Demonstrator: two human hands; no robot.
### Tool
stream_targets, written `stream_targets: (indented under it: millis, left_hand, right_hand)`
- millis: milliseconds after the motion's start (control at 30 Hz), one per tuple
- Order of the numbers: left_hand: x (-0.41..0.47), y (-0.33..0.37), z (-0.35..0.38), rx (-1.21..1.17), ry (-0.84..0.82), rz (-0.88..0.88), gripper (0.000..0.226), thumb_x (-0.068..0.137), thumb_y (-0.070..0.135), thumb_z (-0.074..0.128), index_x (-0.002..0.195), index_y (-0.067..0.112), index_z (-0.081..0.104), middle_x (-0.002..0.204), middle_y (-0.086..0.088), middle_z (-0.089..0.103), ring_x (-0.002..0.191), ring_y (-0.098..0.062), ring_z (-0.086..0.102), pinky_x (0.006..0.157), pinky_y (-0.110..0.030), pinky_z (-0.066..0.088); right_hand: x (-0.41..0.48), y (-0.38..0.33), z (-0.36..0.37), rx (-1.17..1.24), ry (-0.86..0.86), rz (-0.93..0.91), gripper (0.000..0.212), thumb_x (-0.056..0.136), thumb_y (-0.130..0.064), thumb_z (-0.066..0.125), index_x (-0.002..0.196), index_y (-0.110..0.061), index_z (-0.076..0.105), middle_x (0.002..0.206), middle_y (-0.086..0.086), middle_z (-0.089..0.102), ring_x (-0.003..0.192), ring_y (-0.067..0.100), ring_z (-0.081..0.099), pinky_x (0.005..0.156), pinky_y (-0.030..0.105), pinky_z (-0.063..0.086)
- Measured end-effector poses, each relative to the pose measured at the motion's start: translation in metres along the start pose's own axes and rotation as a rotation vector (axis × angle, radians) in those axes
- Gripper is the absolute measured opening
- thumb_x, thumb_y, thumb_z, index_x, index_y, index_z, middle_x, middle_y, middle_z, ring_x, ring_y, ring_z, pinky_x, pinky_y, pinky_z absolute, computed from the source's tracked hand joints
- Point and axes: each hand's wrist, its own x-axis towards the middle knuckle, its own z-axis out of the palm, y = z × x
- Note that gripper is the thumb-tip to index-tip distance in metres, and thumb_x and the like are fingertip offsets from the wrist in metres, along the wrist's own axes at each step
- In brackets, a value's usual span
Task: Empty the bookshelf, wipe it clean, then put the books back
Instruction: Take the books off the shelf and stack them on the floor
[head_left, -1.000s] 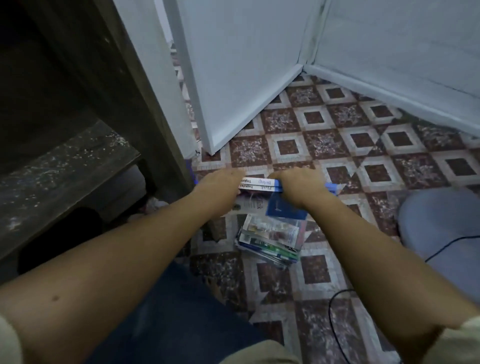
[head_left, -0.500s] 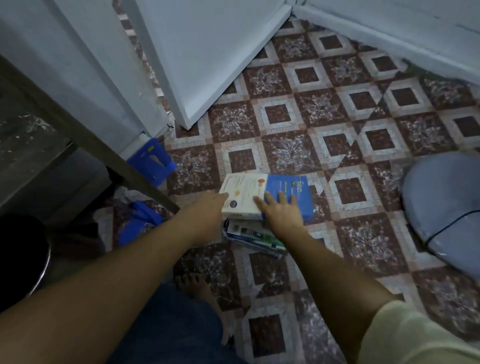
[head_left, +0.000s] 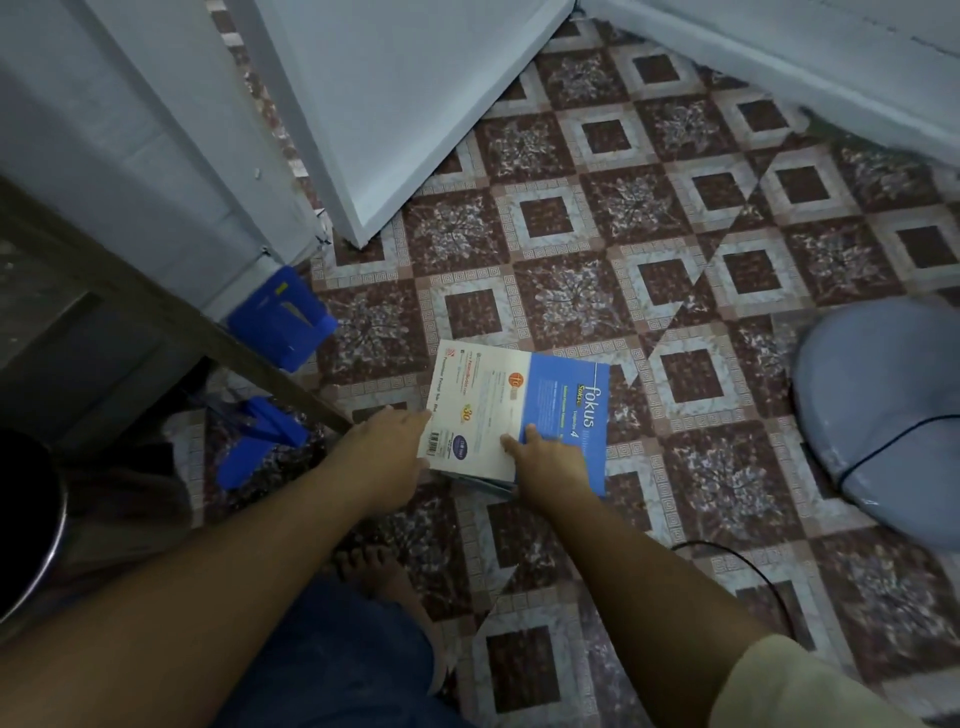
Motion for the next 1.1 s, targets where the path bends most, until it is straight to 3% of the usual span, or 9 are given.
stream_targets:
  millis: [100,200,300,433,567,800,1000,1100]
  left_hand:
    - [-0.015,0.002,-0.014,-0.012,0.025,-0.013,0.051,0.095,0.033,0.054,0.142,0.024,0.035,0.139,-0.001,0.044,0.126,-0.021,0.042,0.105,-0.038,0.040]
    - [-0.037,-0.001,-0.028,-0.014,0.061,-0.049,0.043,0.097,0.031,0.052,0.136,0.018,0.042,0.136,-0.003,0.044,0.121,-0.021,0.046,0.099,-0.035,0.043]
    - [-0.066,-0.011,-0.041,-0.039,0.096,-0.097,0.035,0.096,0.034,0.053,0.127,0.019,0.047,0.127,-0.002,0.049,0.104,-0.017,0.051,0.086,-0.031,0.047]
    - [-0.118,-0.036,-0.058,0.002,0.216,-0.147,0.030,0.096,0.036,0.052,0.122,0.021,0.050,0.123,0.000,0.050,0.106,-0.016,0.051,0.078,-0.027,0.040]
    - [-0.176,-0.064,-0.067,-0.090,0.367,-0.185,0.038,0.094,0.041,0.054,0.127,0.023,0.051,0.129,0.001,0.051,0.115,-0.018,0.050,0.093,-0.032,0.044]
    - [-0.282,-0.112,-0.078,-0.156,0.593,-0.329,0.030,0.091,0.043,0.055,0.115,0.025,0.052,0.111,0.004,0.050,0.104,-0.017,0.054,0.082,-0.029,0.047]
    - [-0.394,-0.183,-0.075,-0.181,0.745,-0.533,0.029,0.087,0.046,0.058,0.108,0.028,0.050,0.110,0.005,0.053,0.104,-0.019,0.058,0.084,-0.034,0.049]
    - [-0.443,-0.208,-0.070,-0.165,0.831,-0.618,0.035,0.088,0.046,0.057,0.116,0.027,0.051,0.113,0.005,0.051,0.107,-0.017,0.055,0.087,-0.033,0.049]
  right_hand:
    - [-0.010,-0.019,-0.035,-0.029,0.046,-0.016,0.045,0.092,-0.039,0.056,0.133,-0.024,0.045,0.120,0.005,0.057,0.106,0.026,0.057,0.076,0.036,0.040]
    - [-0.029,-0.042,-0.078,-0.001,0.188,-0.080,0.031,0.095,-0.034,0.053,0.121,-0.018,0.052,0.115,0.005,0.060,0.102,0.027,0.059,0.071,0.034,0.035]
    - [-0.057,-0.062,-0.119,-0.018,0.287,-0.143,0.023,0.095,-0.024,0.055,0.116,-0.016,0.057,0.112,0.006,0.062,0.100,0.027,0.061,0.069,0.033,0.035]
    - [-0.101,-0.091,-0.167,-0.007,0.389,-0.242,0.014,0.092,-0.018,0.056,0.106,-0.015,0.061,0.101,0.006,0.065,0.092,0.027,0.064,0.064,0.031,0.035]
    - [-0.147,-0.132,-0.207,-0.004,0.405,-0.371,0.024,0.094,-0.030,0.056,0.116,-0.019,0.057,0.101,0.005,0.061,0.087,0.023,0.059,0.069,0.033,0.043]
    - [-0.217,-0.230,-0.247,-0.065,0.589,-0.589,0.030,0.095,-0.038,0.050,0.119,-0.020,0.055,0.112,0.005,0.059,0.105,0.027,0.057,0.074,0.035,0.034]
    - [-0.268,-0.338,-0.270,-0.133,0.654,-0.767,0.033,0.093,-0.039,0.054,0.120,-0.022,0.058,0.112,0.005,0.065,0.107,0.028,0.060,0.079,0.034,0.040]
    - [-0.287,-0.384,-0.272,-0.154,0.667,-0.844,0.035,0.092,-0.038,0.056,0.123,-0.024,0.058,0.117,0.005,0.064,0.110,0.028,0.060,0.083,0.033,0.042]
